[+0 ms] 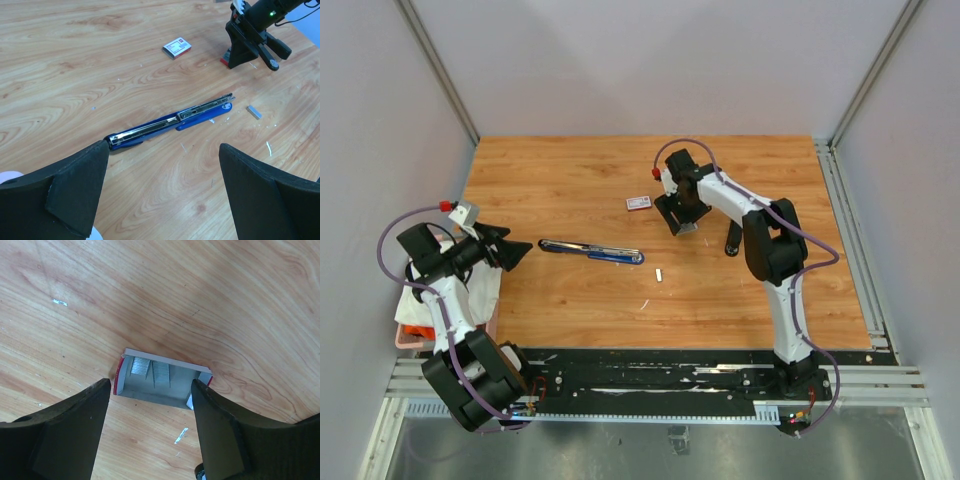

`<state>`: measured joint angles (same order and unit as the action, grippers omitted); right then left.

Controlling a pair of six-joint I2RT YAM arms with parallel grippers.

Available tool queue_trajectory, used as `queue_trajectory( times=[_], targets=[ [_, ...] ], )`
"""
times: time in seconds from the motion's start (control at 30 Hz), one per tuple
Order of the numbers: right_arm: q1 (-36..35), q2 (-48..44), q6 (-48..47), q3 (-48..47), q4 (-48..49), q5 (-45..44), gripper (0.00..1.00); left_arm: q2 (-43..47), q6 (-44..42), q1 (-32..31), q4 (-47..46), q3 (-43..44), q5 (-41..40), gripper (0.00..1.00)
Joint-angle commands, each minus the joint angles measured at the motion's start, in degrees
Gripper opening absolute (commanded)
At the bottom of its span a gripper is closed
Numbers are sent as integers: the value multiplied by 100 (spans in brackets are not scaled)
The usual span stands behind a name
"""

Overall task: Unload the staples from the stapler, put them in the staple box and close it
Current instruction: Adjust the staple in the staple box.

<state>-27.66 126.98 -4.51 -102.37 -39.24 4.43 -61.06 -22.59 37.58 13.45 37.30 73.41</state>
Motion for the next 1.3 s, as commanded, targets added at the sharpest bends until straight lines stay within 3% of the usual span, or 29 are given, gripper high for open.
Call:
queue_trajectory(
  times=[0.0, 0.33, 0.73, 1.27],
  targets=[
    [-86, 95, 3, -40, 17, -10, 67, -54, -110, 61, 56, 174, 139, 98],
    [-129, 230, 107, -90, 25, -205, 67, -58, -115, 62, 70, 180, 156, 98],
    [-260, 233, 60, -114, 86, -453, 52, -105, -149, 67, 100, 191, 200, 98],
    [-293, 231, -23, -137, 84, -540, 43, -109, -284, 76, 251, 234, 236, 98]
  ],
)
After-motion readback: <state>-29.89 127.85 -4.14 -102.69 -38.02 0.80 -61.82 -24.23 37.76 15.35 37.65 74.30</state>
